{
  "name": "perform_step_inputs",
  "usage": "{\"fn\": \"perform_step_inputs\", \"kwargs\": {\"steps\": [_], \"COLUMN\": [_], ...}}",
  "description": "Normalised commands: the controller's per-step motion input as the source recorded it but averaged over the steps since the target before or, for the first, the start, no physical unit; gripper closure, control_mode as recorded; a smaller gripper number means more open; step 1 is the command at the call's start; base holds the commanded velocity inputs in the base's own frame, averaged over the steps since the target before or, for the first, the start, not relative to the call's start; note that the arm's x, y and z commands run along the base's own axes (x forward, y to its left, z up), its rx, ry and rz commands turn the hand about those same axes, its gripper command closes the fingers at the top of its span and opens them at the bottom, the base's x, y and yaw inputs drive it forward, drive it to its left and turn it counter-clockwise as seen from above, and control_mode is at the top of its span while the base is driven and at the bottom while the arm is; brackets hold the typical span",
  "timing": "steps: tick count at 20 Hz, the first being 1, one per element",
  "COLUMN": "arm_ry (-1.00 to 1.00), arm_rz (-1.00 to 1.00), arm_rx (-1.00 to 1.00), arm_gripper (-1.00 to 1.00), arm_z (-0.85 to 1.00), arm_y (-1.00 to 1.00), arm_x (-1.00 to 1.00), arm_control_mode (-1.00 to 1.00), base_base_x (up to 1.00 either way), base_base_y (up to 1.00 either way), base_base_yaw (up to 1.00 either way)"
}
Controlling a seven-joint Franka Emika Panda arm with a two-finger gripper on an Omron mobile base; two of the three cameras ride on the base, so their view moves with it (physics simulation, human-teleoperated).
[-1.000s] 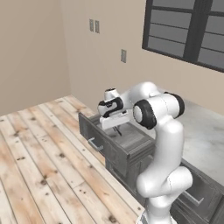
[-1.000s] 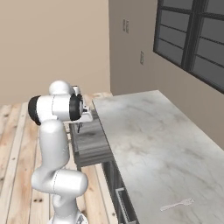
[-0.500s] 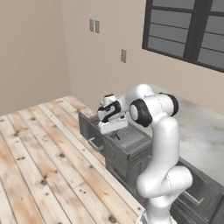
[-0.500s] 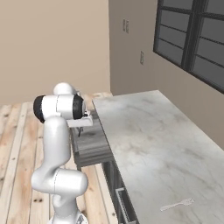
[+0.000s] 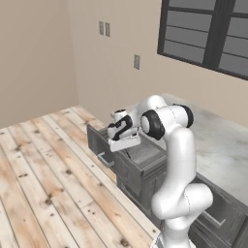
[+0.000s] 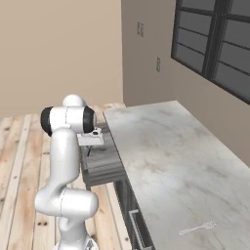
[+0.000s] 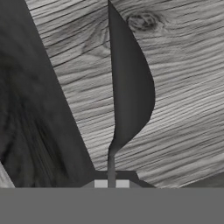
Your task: Organize the utensils by type. Pick up the wooden spoons from the counter and place them in the open cabinet. Then pick up the metallic utensils from the counter and place them in the open drawer.
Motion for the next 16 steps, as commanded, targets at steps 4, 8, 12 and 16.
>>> {"fn": "perform_step_inputs", "kwargs": {"steps": [4,8,12,16], "arm_ry": [-0.06,-0.07,-0.05,-0.03], "arm_rz": [-0.03,-0.03,-0.03,-0.05], "arm_rx": [0.00,0.00,0.00,0.00], "arm_gripper": [1.00,1.00,1.00,1.00], "arm_z": [-0.25,-0.22,-0.30,-0.31], "arm_y": [0.09,0.09,0.17,0.35], "arm_x": [0.03,0.03,-0.01,-0.08], "arm_control_mode": [-1.00,-1.00,-1.00,-1.00], "base_base_x": [0.00,0.00,0.00,0.00], "base_base_y": [0.00,0.00,0.00,0.00], "base_base_yaw": [0.00,0.00,0.00,0.00]}}
